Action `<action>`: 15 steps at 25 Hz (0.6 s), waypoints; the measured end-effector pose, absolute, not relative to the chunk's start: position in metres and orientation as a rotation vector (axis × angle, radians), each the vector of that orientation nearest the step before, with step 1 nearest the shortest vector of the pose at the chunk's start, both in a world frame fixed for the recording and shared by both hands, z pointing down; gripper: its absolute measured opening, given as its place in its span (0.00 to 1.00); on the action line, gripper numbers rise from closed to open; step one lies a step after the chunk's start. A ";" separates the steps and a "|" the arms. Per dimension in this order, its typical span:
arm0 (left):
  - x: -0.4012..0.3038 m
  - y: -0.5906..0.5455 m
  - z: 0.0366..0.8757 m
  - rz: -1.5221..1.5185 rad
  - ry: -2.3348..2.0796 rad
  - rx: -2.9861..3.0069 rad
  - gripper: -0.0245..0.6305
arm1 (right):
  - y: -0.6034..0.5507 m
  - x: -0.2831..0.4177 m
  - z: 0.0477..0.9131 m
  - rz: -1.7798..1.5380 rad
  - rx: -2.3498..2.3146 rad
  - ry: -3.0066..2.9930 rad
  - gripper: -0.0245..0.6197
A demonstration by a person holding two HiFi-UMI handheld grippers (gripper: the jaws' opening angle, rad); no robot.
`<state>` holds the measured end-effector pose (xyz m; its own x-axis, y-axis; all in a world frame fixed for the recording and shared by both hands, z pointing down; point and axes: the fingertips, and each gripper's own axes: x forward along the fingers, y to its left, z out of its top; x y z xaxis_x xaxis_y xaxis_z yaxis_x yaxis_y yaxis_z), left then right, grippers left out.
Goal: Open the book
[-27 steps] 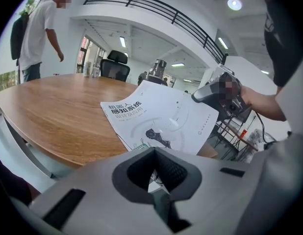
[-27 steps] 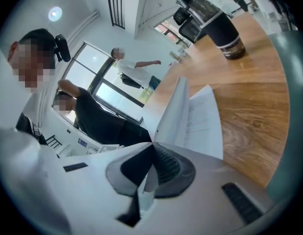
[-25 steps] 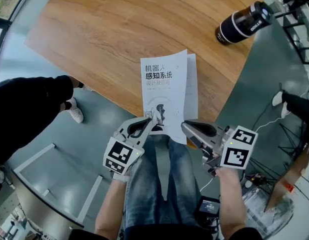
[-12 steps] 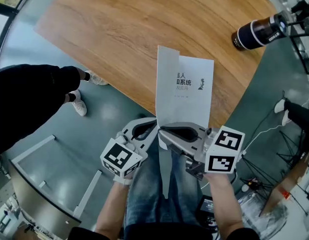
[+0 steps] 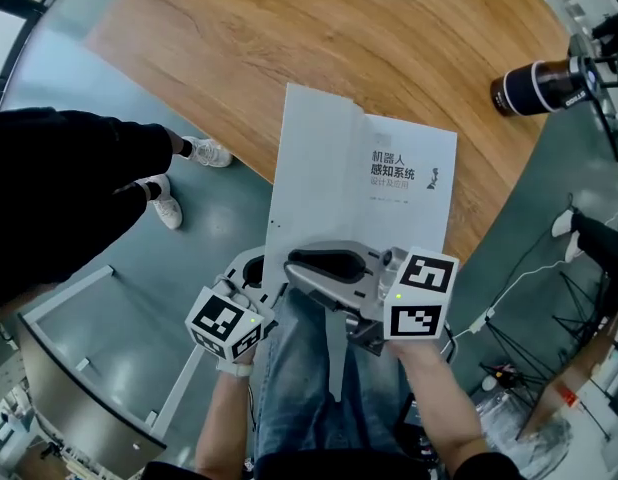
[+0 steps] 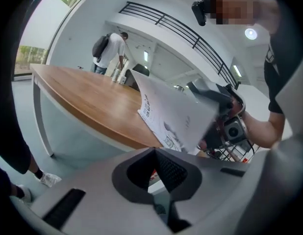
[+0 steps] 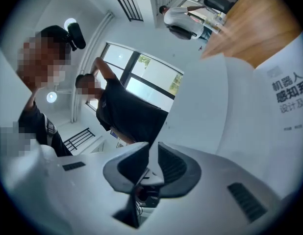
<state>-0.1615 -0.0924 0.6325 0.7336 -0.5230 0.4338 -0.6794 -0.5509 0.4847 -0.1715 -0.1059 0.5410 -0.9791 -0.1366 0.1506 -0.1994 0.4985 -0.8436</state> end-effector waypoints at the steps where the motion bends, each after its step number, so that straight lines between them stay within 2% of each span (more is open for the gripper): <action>1: -0.169 -0.088 0.638 0.326 -0.917 2.268 0.05 | -0.103 -0.176 0.546 1.495 0.292 -2.664 0.10; 8: -0.238 -0.087 0.642 0.426 -1.089 2.194 0.05 | -0.089 -0.175 0.579 1.354 0.362 -2.550 0.10; 15: -0.257 -0.133 0.583 0.481 -1.329 2.287 0.05 | -0.121 -0.075 0.591 1.111 0.665 -2.417 0.15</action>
